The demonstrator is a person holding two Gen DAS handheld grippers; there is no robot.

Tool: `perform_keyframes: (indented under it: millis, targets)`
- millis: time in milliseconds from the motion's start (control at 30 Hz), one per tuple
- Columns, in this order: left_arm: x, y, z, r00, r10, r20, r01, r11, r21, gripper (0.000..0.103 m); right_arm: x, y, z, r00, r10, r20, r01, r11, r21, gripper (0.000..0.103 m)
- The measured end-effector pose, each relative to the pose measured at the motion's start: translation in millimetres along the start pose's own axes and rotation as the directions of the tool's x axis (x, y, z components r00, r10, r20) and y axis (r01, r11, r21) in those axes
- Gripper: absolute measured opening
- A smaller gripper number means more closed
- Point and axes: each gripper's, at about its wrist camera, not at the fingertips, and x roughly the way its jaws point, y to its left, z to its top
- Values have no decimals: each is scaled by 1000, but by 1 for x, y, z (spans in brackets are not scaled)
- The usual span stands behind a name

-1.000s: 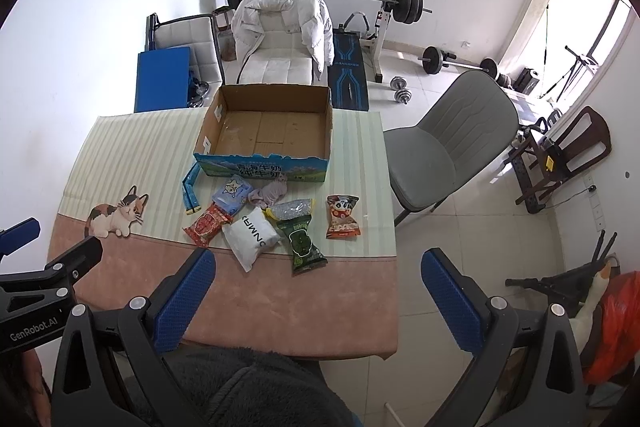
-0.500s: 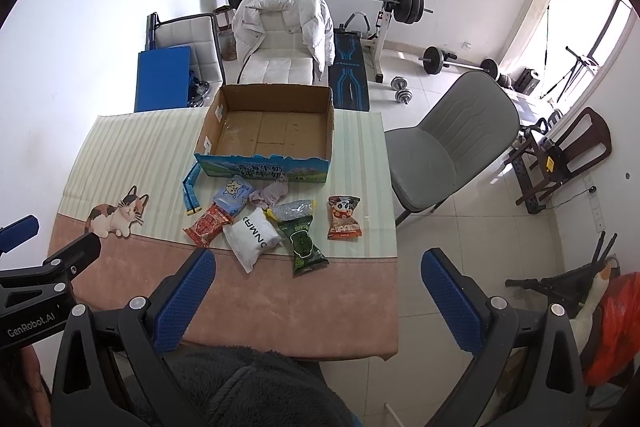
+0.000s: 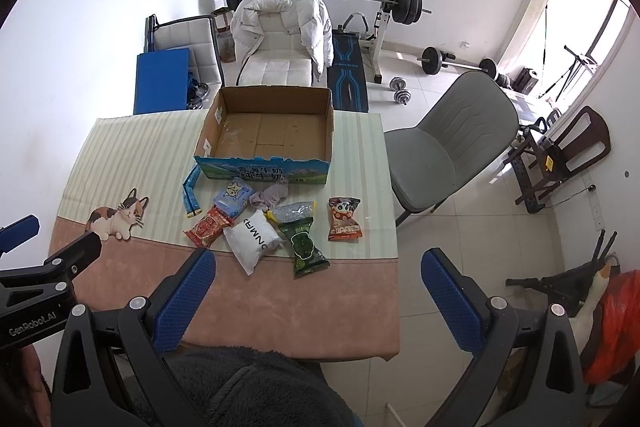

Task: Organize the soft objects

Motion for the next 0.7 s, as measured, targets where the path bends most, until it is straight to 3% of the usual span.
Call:
perform_keyframes:
  millis: [300,433,567,633,700]
  targets:
    - [1,-2,-1,1000,-1,2,1,1000,-2,103,-3,3,3,1000,4,5,-4,1000,6,103]
    - [13,-2,7,997,59,54,-58,998,-15,103,4,-4,3,1000,-9,30,8,999,32,103]
    - [59,-9,19,983,149,104,-155,987,44,103,41,-9,4,996,-59,70,61,998,-19,103]
    - [97,-13,23,981,176,77,-183,978,102,103,75,-11,3,998,-56,26,57,997,-54,103]
    - [147,-19,26,979,201,33,-204,964,172,103,119,-11,-2,998,23,-65,-26,999,-42,103]
